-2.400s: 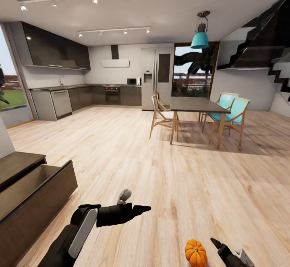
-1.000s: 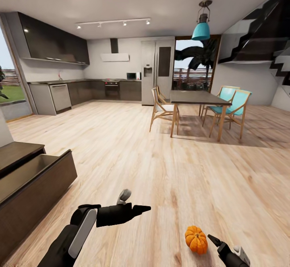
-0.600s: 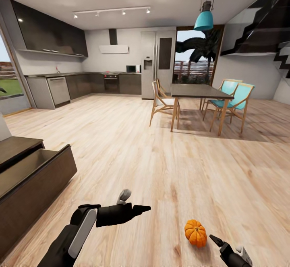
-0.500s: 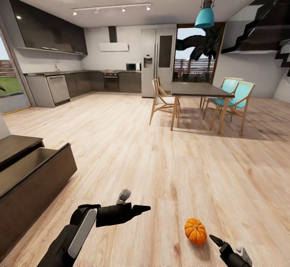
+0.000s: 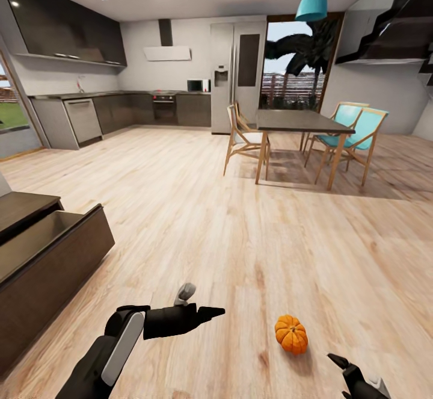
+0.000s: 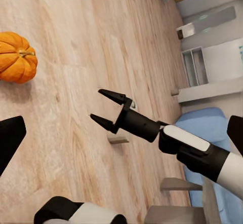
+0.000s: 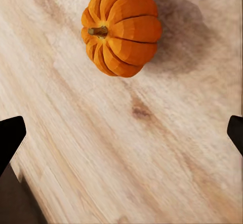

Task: Place each of the two pumpkins and all three candles from the living room inside a cabinet in the living room (use any cabinet), then make sure every cabinet is closed, and position the cauldron so it is next to a table in the living room.

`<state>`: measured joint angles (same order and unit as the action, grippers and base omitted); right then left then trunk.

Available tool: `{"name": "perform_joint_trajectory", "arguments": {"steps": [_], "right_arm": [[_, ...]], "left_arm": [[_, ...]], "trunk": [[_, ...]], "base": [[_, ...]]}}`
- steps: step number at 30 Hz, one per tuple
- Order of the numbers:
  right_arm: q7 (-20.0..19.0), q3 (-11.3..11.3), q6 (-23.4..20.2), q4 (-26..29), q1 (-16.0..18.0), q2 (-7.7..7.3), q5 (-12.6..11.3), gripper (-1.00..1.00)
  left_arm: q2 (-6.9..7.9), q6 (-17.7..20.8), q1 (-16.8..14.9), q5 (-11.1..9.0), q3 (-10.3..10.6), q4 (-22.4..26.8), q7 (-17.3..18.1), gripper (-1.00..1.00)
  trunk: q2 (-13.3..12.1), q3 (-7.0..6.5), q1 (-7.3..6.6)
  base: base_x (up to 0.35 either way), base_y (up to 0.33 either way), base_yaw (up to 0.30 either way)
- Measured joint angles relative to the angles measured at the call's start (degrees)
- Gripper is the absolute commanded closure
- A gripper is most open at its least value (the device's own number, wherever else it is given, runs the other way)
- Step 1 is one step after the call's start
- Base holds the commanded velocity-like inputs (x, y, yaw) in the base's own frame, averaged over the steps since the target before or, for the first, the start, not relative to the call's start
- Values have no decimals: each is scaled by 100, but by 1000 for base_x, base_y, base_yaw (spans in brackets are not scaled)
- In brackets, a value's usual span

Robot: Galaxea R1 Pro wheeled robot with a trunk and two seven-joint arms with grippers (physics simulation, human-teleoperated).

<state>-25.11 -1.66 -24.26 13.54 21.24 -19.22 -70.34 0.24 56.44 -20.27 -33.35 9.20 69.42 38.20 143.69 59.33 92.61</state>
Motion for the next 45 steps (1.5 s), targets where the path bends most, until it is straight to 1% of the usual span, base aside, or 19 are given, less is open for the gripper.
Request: {"name": "perform_joint_trajectory", "arguments": {"steps": [2,5,16,21,27,32,36,45], "right_arm": [[15,4,-10,9,0,-17,-88,-100],[-26,5,23,63,0,-26,-134,-100],[-106,-1,1,80,0,-29,-165,-100],[-106,-1,-3,80,0,-30,-169,-100],[-88,-1,40,80,0,-29,-160,-100],[-85,-1,45,81,0,-29,-159,-100],[-74,-1,38,80,0,-27,-160,-100],[-75,-1,52,81,0,-21,-159,-100]], "left_arm": [[0,0,0,0,0,0,0,-100],[10,1,0,1,-6,4,1,-100],[8,10,0,-3,-14,9,0,-100],[2,10,0,-3,-9,6,0,-100],[2,10,0,-3,-9,9,0,-100],[1,8,0,-4,-2,8,1,-100],[0,10,0,-3,0,9,0,-100],[-5,8,0,1,10,1,0,-100]], "trunk": [[3,44,5],[7,111,13],[7,112,13],[7,111,10],[7,112,12],[7,111,11],[7,112,13],[7,112,12]], "base": [[0,0,0],[0,0,0],[0,0,0],[201,0,0],[87,-4,0],[169,-118,0],[17,-22,0],[21,-136,0]]}}
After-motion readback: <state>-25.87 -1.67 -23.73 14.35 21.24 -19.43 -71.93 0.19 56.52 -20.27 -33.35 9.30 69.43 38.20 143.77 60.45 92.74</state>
